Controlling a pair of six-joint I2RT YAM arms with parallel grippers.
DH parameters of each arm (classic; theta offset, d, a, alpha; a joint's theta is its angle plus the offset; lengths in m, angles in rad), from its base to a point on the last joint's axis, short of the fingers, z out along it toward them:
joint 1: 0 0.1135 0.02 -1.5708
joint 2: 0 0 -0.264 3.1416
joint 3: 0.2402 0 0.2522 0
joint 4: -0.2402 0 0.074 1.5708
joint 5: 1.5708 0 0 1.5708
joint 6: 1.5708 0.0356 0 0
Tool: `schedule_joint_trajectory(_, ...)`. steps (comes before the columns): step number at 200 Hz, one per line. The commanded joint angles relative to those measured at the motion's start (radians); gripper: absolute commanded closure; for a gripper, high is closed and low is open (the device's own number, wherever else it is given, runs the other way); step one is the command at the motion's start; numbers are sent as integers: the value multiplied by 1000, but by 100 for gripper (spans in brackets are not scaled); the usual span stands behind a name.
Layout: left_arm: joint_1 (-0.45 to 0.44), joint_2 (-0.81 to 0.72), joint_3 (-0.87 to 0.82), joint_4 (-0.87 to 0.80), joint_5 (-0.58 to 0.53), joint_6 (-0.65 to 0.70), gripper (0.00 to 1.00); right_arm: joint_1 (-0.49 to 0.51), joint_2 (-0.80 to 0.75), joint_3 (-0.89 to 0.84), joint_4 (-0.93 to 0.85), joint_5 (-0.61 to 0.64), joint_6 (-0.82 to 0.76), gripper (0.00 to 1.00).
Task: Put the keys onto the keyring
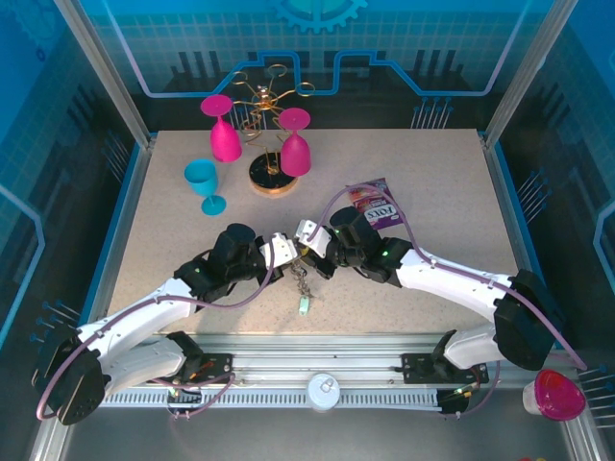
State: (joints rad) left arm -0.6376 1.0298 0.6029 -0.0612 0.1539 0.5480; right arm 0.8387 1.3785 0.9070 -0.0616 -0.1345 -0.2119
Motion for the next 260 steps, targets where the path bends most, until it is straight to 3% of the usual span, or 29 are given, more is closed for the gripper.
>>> schedule_joint_trajectory(1,-15,-37,7,72,101,-8,100,-7,-9,-3,56,78,65,100)
schedule_joint_trajectory(124,-65,-95,-110,235,-25,145,100,-78,-32,-85,251,-70,333,100)
schedule_joint_trajectory(190,-106,-92,-147,297,-89,256,100,-190,-9,-160,495,-189,676,100)
schedule_joint_trajectory(231,-105,-92,-158,330,-100,248,100,-202,6,-176,542,-196,788,100)
schedule_joint_trajectory(260,-106,-89,-166,359,-111,235,100,-202,20,-176,592,-279,816,100)
